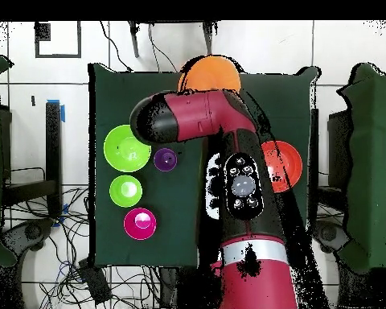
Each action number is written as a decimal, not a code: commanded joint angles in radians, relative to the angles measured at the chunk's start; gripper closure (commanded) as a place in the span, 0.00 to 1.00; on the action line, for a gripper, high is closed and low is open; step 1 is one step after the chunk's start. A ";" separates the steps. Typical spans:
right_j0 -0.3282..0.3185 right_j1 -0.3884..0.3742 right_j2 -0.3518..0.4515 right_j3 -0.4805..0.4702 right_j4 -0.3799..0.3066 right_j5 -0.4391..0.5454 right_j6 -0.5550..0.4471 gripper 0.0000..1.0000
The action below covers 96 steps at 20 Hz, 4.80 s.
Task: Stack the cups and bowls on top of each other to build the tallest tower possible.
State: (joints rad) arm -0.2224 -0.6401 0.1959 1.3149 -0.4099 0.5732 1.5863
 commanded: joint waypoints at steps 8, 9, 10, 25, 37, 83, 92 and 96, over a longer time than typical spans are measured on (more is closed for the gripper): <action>0.032 0.011 0.051 -0.018 -0.125 0.115 -0.168 0.00; 0.039 0.011 0.043 -0.023 -0.134 0.137 -0.178 0.00; 0.039 0.010 0.045 -0.016 -0.138 0.131 -0.177 0.00; 0.011 -0.149 0.050 0.199 -0.018 0.304 -0.151 0.00; -0.040 -0.133 0.092 0.360 0.005 0.109 -0.044 0.00; -0.026 0.129 0.024 0.308 -0.088 -0.308 0.007 0.00; 0.020 0.162 -0.017 0.265 -0.128 -0.323 0.033 0.00; 0.028 0.167 -0.018 0.275 -0.142 -0.361 0.049 1.00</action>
State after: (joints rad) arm -0.2237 -0.5110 0.1770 1.6560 -0.4680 0.2827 1.5863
